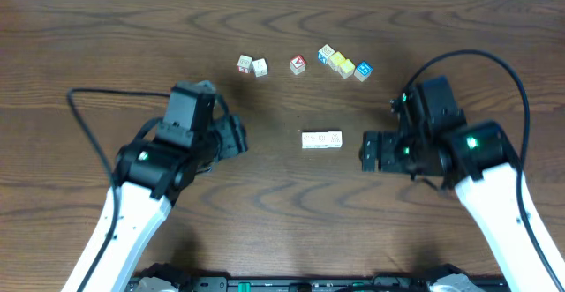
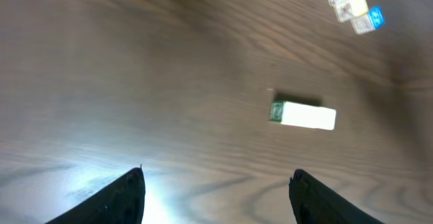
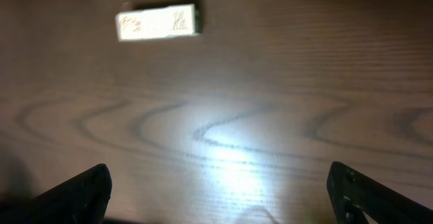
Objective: Lift 3 blocks
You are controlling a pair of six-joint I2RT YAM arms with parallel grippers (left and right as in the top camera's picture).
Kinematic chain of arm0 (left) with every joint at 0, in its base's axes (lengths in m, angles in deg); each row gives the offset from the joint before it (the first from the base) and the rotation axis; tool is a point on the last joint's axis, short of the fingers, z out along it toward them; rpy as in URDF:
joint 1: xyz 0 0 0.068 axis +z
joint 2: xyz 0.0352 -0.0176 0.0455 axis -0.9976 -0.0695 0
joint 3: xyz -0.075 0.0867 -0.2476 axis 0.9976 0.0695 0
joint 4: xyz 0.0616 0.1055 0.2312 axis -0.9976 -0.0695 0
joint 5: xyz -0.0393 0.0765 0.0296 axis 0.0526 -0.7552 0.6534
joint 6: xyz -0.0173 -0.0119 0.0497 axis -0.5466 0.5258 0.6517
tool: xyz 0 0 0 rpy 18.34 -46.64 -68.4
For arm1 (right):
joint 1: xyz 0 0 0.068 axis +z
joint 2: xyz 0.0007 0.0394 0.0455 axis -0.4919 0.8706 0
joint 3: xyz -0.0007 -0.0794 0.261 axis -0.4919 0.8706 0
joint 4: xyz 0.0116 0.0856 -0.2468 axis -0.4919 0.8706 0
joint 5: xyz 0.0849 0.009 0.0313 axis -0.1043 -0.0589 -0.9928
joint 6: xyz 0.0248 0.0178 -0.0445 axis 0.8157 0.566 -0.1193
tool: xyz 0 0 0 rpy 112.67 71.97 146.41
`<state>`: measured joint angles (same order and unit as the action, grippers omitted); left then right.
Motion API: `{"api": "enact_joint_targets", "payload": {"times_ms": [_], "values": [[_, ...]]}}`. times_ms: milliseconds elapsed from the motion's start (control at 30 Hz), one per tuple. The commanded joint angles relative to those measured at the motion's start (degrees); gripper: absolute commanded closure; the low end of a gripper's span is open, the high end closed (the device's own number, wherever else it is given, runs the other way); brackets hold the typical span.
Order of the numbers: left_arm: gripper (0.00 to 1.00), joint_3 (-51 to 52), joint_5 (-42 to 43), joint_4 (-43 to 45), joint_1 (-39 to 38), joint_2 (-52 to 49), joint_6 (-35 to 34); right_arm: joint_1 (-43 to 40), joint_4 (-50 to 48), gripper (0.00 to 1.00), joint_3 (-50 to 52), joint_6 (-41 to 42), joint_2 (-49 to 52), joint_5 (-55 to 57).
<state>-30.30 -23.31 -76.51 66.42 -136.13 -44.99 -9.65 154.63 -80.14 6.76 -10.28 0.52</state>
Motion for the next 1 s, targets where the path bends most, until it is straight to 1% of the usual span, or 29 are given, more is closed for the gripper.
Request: {"api": "enact_joint_targets", "payload": {"times_ms": [0,33,133,333,967], "values": [[0.26,-0.6,-5.6,-2.1,0.3,2.4,1.0,4.7,0.9,0.01,-0.6,2.4,-4.1,5.2],[0.21,-0.6,-5.6,-2.6,0.3,2.8,1.0,5.8,0.9,0.01,-0.6,2.4,-4.9,5.2],[0.21,-0.6,-5.6,-3.2,0.3,2.9,1.0,7.8,1.1,0.01,-0.6,2.4,-6.5,5.2],[0.21,-0.6,-5.6,-3.5,0.3,2.4,1.0,8.0,4.8,0.01,-0.6,2.4,-6.7,5.1],[0.21,-0.6,-5.6,-3.5,0.3,2.4,1.0,8.0,4.7,0.01,-0.6,2.4,-5.9,5.1]]}}
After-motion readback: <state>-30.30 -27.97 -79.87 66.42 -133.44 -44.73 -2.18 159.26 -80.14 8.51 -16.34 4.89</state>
